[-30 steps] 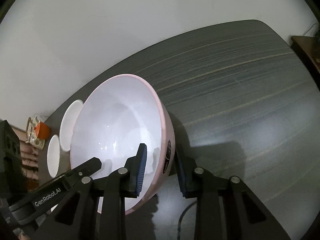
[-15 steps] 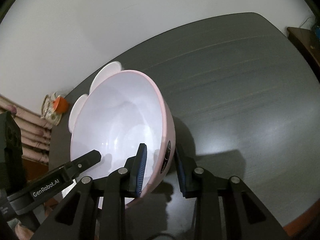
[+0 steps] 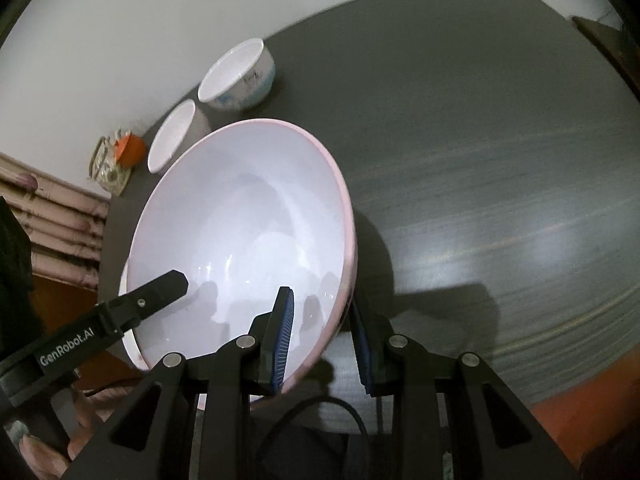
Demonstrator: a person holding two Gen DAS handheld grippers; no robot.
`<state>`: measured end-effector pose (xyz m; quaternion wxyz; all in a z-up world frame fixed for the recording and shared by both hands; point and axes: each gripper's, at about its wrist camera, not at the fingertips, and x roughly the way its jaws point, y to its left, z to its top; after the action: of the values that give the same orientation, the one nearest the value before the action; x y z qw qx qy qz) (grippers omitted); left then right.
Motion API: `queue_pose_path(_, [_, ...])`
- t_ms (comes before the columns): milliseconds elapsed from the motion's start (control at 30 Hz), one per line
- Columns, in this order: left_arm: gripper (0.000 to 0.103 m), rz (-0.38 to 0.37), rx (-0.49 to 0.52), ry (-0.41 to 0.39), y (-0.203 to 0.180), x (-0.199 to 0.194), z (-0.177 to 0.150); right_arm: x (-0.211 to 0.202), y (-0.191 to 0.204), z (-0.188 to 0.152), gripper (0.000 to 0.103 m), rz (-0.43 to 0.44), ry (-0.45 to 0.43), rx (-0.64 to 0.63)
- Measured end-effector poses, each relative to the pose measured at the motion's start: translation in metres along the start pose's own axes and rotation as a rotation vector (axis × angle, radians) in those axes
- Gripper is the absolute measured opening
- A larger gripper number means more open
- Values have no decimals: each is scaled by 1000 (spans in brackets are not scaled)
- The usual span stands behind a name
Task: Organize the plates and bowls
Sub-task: 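Carry the pink bowl with both grippers toward the plate stack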
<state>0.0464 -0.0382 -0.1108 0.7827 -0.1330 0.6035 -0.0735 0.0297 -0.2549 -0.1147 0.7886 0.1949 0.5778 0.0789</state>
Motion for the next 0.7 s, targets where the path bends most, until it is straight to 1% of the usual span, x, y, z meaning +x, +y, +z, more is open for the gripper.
queue_pose_path(200, [19,-4,-7,7,4,5,-6,4,3,-8,27,-19,7,-13])
queue_pose_path(700, [19,2,-23,35,13,10,-14,11,6,-11,29,-32,22,-18])
